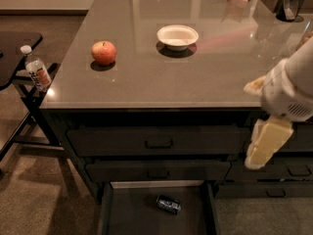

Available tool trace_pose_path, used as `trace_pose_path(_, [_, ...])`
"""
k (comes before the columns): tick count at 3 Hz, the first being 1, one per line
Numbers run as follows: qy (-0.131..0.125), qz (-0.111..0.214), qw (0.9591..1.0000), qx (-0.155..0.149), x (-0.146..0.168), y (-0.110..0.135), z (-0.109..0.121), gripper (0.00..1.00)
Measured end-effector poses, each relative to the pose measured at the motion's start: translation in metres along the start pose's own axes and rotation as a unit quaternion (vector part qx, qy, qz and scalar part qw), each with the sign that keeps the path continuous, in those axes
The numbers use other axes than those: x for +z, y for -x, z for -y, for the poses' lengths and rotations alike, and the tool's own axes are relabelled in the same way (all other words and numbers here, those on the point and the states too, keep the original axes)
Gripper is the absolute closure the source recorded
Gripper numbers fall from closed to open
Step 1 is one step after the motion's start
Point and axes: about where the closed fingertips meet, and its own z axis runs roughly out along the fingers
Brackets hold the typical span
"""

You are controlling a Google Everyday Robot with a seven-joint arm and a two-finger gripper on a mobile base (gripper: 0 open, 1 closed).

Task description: Pick pepsi can from bottom drawer and place on counter

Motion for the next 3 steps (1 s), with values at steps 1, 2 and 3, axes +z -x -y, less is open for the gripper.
trace_pose_path(1, [0.028,0.011,0.9996,-0.003,0.069,-0.015,-0.032,0.0])
trace_pose_path(2, [0.028,0.011,0.9996,-0.004,0.069,-0.015,-0.032,0.0])
trace_pose_path(3, [0.039,0.029,0.9988,0.001,0.089,-0.009,-0.041,0.0])
